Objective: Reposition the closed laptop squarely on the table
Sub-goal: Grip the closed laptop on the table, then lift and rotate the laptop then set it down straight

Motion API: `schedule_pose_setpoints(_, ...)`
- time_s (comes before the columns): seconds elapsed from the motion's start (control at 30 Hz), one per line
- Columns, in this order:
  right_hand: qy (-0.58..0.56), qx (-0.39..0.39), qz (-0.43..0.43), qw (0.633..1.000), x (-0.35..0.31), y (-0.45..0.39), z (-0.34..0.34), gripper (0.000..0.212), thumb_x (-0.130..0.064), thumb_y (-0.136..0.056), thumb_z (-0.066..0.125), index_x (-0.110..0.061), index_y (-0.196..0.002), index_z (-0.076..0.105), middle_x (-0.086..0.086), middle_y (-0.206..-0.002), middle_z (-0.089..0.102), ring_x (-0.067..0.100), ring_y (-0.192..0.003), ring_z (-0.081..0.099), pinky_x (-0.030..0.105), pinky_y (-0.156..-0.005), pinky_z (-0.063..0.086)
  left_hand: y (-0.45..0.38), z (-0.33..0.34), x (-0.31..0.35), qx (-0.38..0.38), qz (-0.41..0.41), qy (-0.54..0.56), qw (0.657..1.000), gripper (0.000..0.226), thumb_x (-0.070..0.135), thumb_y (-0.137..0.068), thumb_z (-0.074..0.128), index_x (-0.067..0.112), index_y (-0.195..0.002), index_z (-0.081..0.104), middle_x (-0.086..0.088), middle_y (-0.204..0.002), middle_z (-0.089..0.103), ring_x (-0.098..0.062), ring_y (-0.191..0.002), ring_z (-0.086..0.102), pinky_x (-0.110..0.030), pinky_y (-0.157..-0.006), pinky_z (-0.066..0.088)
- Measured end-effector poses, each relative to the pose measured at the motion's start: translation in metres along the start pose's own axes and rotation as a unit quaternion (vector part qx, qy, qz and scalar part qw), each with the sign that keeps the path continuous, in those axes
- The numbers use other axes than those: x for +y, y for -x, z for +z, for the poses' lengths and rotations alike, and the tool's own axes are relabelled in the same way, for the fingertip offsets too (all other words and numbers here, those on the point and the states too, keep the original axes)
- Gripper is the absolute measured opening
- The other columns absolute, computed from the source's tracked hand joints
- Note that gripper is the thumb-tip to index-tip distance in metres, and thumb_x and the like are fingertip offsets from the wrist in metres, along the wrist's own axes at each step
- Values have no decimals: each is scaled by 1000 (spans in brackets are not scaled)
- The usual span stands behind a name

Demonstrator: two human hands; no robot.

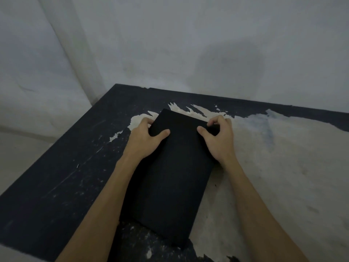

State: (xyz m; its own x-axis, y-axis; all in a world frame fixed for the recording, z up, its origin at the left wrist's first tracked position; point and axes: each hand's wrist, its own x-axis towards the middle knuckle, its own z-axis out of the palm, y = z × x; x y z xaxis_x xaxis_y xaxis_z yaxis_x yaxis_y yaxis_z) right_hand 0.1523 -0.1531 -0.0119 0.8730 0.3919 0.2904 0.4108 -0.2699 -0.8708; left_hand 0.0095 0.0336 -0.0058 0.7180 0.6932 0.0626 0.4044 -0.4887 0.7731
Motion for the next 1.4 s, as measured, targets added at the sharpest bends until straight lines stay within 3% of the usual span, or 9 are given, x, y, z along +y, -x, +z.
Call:
schedule_pose_setpoints(0.17,-130,84,51,987,-13,1,2,23,-13,-83,80,-24,-86,60,-9,-93,61,6,-89,60,26,-82,52,-13,-20,5,-95,-34,138,985,43,50,-95,70,27,-129,58,8,-115,72,-10,-90,77,-26,-73,62)
schedule_pose_setpoints(0.27,-201,77,125,968,-18,-5,0,25,-16,-83,82,-22,-99,64,1,-108,68,15,-98,67,36,-80,61,-17,-22,7,-125,-35,207,970,29,44,-100,66,25,-122,68,2,-108,82,-16,-94,79,-29,-71,65)
schedule_pose_setpoints(0.47,-281,45,160,945,-28,-16,-15,49,-20,-87,80,-25,-129,56,-1,-111,66,5,-79,74,21,-61,59,-25,-25,27,-99,-57,259,959,20,44,-102,63,30,-111,72,13,-96,82,-7,-83,79,-19,-59,60)
schedule_pose_setpoints(0.6,-258,-11,132,957,-33,-18,-24,52,-23,-93,74,-26,-140,51,-8,-117,68,4,-89,74,18,-66,59,-28,-19,45,-40,-56,301,951,31,42,-105,58,21,-127,66,-1,-124,74,-19,-110,71,-34,-87,60)
schedule_pose_setpoints(0.83,-61,-74,71,993,-33,-27,-52,35,-43,-96,63,-31,-129,60,-17,-112,66,1,-99,64,26,-81,53,-27,3,71,74,-72,415,904,28,34,-110,51,15,-128,59,0,-113,70,-18,-104,69,-25,-71,58)
schedule_pose_setpoints(0.97,-2,-6,56,998,-26,-29,-68,28,-58,-96,55,-34,-110,62,-15,-101,67,2,-91,63,30,-77,52,-20,18,81,38,-85,446,890,27,30,-106,58,16,-129,59,-4,-120,72,-21,-105,72,-36,-85,63)
schedule_pose_setpoints(1.1,30,-16,65,997,-20,-33,-90,46,-63,-97,50,-22,-95,71,-3,-91,74,13,-82,69,34,-71,55,-24,19,83,9,-76,453,888,15,28,-96,74,24,-108,66,10,-91,83,-4,-78,79,-18,-58,60)
schedule_pose_setpoints(1.17,44,-32,65,996,-16,-35,-101,54,-65,-95,50,-17,-88,74,1,-82,76,14,-76,71,33,-68,55,-29,16,82,-3,-74,432,899,22,31,-91,79,19,-109,75,6,-91,84,-13,-86,80,-21,-58,60)
schedule_pose_setpoints(1.4,46,-139,82,986,-10,-34,-128,56,-66,-94,53,-22,-70,79,-21,-61,73,-16,-58,63,0,-51,39,-42,-4,81,-240,-17,224,945,28,48,-86,79,30,-107,83,0,-109,83,-25,-102,79,-44,-88,61)
